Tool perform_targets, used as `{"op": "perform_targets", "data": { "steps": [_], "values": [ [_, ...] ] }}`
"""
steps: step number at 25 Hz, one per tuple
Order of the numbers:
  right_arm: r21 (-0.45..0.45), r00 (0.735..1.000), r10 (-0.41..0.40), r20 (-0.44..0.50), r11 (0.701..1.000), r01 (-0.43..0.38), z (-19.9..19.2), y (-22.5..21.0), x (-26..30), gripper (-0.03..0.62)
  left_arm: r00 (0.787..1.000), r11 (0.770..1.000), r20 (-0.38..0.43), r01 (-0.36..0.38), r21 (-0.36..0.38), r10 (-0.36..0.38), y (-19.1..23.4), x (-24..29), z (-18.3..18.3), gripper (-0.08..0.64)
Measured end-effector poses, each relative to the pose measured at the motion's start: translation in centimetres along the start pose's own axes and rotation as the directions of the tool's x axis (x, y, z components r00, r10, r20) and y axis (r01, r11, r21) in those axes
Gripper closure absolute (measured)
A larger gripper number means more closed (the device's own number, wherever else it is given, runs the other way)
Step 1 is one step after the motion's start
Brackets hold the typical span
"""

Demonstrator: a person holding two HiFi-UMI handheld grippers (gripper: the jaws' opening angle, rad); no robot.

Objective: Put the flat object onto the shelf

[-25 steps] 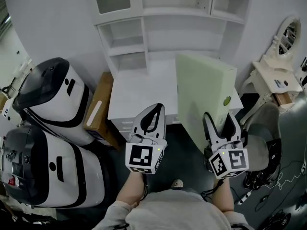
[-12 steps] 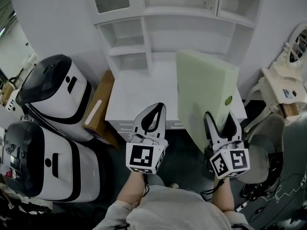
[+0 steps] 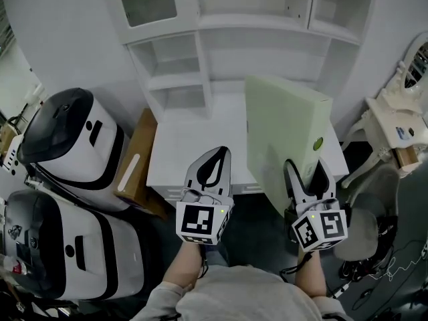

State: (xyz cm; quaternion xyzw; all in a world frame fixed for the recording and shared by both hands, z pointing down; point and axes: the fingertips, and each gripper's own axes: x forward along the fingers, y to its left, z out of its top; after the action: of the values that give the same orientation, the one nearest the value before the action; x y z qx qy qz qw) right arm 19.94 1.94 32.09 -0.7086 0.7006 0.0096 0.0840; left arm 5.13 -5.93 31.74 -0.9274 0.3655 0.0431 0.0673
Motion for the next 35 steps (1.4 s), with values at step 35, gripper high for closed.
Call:
{"op": "perform_targets", "data": {
  "steps": [35],
  "values": [
    [-0.055, 0.957, -0.282, 0.062, 0.957, 0.286, -1.6, 3.2, 14.0, 0.302, 0.95, 0.951, 0.037, 0.31, -0.02, -0.309, 12.7, 12.9, -2.8, 0.545]
  ]
}}
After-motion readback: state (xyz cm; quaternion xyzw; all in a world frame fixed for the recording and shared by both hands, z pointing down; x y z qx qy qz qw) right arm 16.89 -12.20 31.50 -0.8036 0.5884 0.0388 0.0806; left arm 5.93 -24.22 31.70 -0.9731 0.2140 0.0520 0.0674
